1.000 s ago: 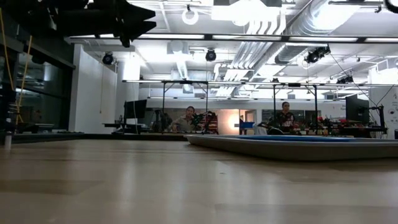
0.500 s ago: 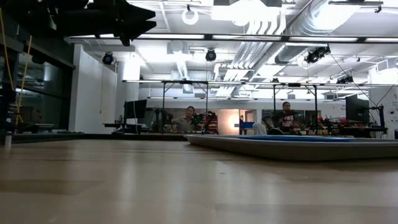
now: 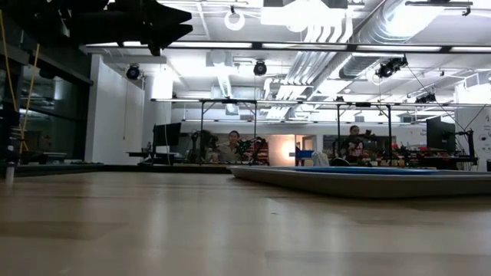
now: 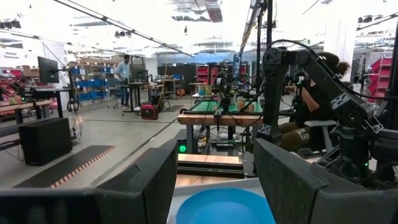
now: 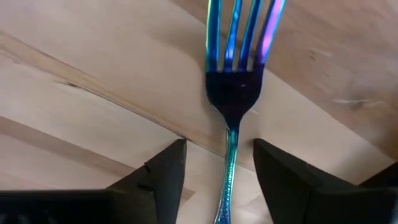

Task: Pick and place plate/cup/fork/spoon on tray
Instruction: Put the blue fork on the gray serving tray to the right of the yellow spoon

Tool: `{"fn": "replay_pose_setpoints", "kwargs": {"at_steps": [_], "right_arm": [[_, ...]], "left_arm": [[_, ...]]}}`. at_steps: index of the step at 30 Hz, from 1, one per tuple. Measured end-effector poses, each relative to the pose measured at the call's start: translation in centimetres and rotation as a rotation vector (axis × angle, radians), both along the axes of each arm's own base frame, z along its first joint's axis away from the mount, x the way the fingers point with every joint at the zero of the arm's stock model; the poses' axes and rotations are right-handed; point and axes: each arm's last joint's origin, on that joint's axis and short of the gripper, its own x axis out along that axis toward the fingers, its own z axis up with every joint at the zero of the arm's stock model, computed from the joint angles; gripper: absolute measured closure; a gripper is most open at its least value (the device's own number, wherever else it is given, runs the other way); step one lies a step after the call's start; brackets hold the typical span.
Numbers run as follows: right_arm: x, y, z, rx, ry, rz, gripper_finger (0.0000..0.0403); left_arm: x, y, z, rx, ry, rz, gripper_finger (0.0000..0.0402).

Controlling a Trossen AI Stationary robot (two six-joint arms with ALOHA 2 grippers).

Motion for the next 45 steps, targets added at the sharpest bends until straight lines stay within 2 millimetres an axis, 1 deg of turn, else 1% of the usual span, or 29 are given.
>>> {"fn": "replay_pose_setpoints", "kwargs": {"at_steps": [11, 18, 20, 26, 32, 36, 39, 42, 45], "right_arm": [[0.0, -0.1, -0.1, -0.02, -0.008, 0.0, 0.034], [0.0, -0.1, -0.1, -0.008, -0.004, 0.046, 0.0392], [0.0, -0.1, -0.2, -0.004, -0.008, 0.062, 0.0397], [0.0, -0.1, -0.1, 0.009, -0.018, 0.094, 0.0394], [-0.2, -0.7, 1.0, 0.004, -0.067, 0.104, 0.0399], [-0.2, -1.1, 2.0, -0.019, -0.14, 0.109, 0.0401], [-0.1, -1.3, 3.1, -0.045, -0.257, 0.113, 0.0401], [0.4, -1.8, 4.5, -0.12, -0.48, 0.127, 0.0402], [1.4, -2.6, 6.2, -0.241, -0.726, 0.16, 0.0402]], "left_arm": [[0.0, 0.0, 0.0, -0.001, 0.0, 0.0, 0.0202], [0.0, 0.0, 0.0, -0.001, 0.001, 0.0, 0.0202], [0.0, 0.0, 0.0, -0.001, 0.0, 0.0, 0.0202], [0.0, 0.0, 0.0, -0.002, 0.0, 0.0, 0.0202], [0.0, 0.0, 0.0, -0.003, 0.0, 0.0, 0.0202], [0.0, 0.0, 0.0, -0.003, 0.001, -0.001, 0.0202], [0.0, 0.0, 0.0, -0.004, 0.001, -0.001, 0.0202], [0.0, 0.0, 0.0, -0.004, 0.001, -0.001, 0.0202], [0.0, 0.0, 0.0, -0.004, 0.0, -0.002, 0.0202]]}}
